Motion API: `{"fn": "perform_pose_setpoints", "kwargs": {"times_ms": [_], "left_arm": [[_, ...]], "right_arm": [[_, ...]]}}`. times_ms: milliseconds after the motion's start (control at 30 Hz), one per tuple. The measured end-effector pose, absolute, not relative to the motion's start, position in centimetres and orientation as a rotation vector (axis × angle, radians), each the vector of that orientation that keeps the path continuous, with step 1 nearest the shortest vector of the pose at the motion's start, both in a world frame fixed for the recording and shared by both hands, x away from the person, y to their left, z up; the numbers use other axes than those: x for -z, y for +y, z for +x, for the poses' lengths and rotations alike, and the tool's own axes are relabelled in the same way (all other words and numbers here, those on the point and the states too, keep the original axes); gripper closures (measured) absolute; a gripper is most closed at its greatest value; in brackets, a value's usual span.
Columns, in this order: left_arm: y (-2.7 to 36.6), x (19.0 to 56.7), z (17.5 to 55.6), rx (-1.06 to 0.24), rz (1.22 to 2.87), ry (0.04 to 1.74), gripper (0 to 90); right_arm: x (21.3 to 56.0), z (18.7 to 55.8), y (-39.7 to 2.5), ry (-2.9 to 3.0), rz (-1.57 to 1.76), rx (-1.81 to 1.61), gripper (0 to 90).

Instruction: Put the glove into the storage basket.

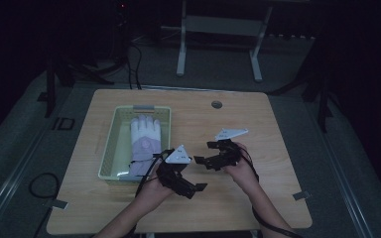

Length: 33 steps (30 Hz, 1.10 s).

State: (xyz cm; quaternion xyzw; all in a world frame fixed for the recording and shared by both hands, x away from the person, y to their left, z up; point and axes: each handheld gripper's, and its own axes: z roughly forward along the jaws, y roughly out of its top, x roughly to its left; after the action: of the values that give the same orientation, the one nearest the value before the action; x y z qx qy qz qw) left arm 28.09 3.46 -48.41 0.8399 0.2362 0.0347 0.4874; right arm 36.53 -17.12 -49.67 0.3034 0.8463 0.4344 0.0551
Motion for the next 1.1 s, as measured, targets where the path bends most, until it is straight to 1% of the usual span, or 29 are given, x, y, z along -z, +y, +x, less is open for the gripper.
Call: {"fn": "perform_pose_setpoints", "kwargs": {"times_ms": [200, 567, 633, 833, 1100], "left_arm": [[1.9, 50.2, 27.7, -0.012, 2.058, 0.544, 0.0], [-0.3, 53.8, 27.3, 0.016, 2.084, 0.498, 0.0], [-0.7, 54.5, 27.1, -0.01, 2.107, 0.479, 0.0], [-1.3, 55.8, 26.9, 0.01, 2.125, 0.46, 0.0], [-1.3, 56.3, 26.6, -0.02, 2.133, 0.458, 0.0]], "right_arm": [[50.7, 36.0, -19.6, 2.572, 0.919, -1.278, 14.3], [52.8, 34.9, -23.1, 2.557, 0.937, -1.248, 14.3], [53.3, 34.8, -23.6, 2.559, 0.934, -1.244, 14.3], [54.4, 34.2, -24.9, 2.571, 0.927, -1.221, 14.2], [55.5, 33.3, -26.7, 2.572, 0.936, -1.176, 14.1]]}}
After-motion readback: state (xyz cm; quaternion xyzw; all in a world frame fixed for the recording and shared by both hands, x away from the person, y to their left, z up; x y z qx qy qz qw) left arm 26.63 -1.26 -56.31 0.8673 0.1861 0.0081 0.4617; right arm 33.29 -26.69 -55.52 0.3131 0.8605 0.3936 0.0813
